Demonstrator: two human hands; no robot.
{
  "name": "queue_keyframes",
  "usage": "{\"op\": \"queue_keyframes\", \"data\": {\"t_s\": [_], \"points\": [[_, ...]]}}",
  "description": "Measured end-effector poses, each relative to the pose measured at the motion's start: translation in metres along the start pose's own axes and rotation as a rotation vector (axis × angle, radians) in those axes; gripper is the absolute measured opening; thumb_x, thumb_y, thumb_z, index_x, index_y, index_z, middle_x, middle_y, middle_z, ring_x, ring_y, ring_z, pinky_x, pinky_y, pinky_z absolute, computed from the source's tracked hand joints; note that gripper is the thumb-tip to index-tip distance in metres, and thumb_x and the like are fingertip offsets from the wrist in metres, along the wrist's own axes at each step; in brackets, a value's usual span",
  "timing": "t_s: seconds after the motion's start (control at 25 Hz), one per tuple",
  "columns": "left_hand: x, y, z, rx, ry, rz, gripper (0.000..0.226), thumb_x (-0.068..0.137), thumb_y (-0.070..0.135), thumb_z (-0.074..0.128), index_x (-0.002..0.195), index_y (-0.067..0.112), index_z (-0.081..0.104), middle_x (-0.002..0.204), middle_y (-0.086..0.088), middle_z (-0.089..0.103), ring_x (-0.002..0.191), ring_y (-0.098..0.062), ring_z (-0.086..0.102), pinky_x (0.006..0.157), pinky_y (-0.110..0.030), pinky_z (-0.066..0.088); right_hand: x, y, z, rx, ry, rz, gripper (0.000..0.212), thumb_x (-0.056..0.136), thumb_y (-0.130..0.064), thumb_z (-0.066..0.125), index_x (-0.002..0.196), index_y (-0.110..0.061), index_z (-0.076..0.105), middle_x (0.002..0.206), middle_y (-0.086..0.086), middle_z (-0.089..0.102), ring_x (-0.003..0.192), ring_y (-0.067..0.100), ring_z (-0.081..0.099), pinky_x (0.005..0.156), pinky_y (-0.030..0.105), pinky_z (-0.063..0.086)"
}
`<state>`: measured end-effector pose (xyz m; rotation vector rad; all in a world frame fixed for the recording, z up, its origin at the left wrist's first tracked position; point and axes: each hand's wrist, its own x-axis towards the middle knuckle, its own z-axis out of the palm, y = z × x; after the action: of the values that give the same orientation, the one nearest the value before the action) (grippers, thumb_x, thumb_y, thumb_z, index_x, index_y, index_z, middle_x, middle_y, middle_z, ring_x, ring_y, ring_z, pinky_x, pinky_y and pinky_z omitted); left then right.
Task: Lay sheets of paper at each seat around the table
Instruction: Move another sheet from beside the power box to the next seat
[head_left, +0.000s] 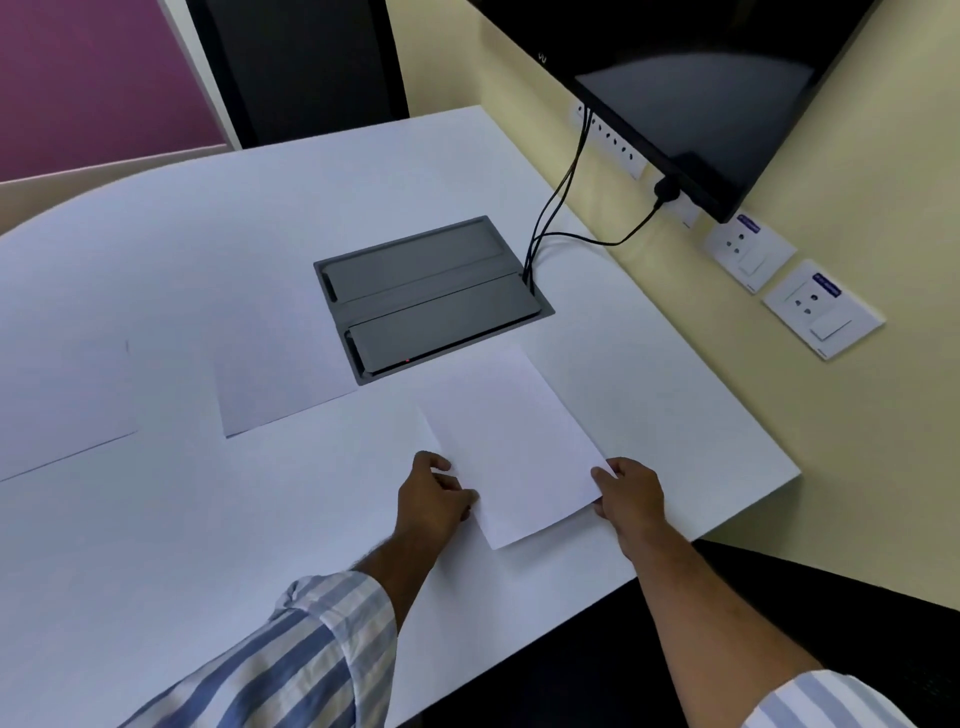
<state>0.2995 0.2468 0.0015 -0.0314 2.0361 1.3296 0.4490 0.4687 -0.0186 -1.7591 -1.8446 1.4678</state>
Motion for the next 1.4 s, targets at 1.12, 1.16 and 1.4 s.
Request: {"op": "queue_keyframes", "data": {"t_s": [1.12,1.16,1.4], "points": [[0.022,-0.02,0.014,0.868,-0.076,0.416,0.073,0.085,0.044,0.072,0.15,0.031,0.042,0.149,0.003,0.039,0.134,-0.024,0.043,0.094,-0.04,0.054,0.004,0.023,0.016,-0.641,0.116,-0.509,0.046,0.09,-0.019,0.077,0.134,-0.013,0.064,0.146,0.006,0.056,0.129,0.03,0.055,0.101,0.045,0.054],[0.023,-0.023,0.013,0.929,-0.051,0.455,0.075,0.085,0.049,0.07,0.152,0.032,0.04,0.155,0.003,0.037,0.139,-0.025,0.04,0.101,-0.042,0.05,0.004,0.027,0.018,-0.689,0.082,-0.538,0.047,0.09,-0.023,0.077,0.135,-0.014,0.064,0.148,0.006,0.056,0.131,0.029,0.054,0.102,0.045,0.054],[0.033,-0.035,0.02,1.051,-0.159,0.492,0.084,0.092,0.063,0.057,0.162,0.036,0.02,0.175,0.011,0.005,0.161,-0.021,0.003,0.128,-0.057,0.008,0.008,0.031,0.027,-0.801,0.019,-0.521,0.053,0.096,-0.032,0.07,0.145,-0.015,0.059,0.158,0.004,0.05,0.145,0.026,0.046,0.113,0.046,0.046]]}}
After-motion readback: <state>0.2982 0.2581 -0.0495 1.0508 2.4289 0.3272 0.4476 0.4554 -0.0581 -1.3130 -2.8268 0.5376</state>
